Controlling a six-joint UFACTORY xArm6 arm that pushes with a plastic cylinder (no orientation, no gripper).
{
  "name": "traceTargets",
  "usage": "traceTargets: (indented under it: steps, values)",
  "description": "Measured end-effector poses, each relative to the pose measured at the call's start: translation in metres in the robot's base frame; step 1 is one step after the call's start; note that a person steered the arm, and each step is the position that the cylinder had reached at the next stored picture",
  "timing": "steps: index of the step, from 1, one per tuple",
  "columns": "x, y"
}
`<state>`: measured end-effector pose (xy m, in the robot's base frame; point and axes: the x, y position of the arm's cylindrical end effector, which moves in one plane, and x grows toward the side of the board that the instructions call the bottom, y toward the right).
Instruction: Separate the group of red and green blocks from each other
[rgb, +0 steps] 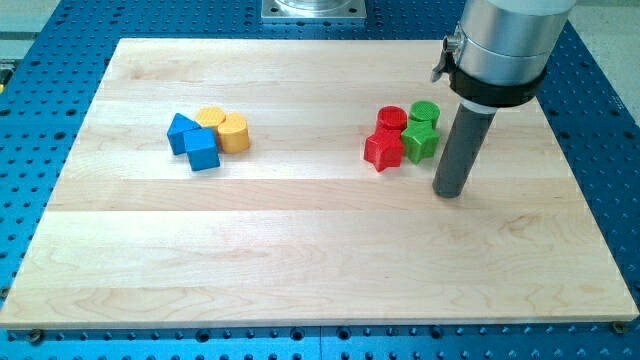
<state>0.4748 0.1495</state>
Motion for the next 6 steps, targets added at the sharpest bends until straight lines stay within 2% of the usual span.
traceTargets:
  steps: [2, 3, 4, 5, 6]
  values:
    - [0.005, -0.014]
    - [-0.004, 0.01]
    - [-0.063, 0.053]
    - [-0.074, 0.029]
    - [-0.075, -0.018]
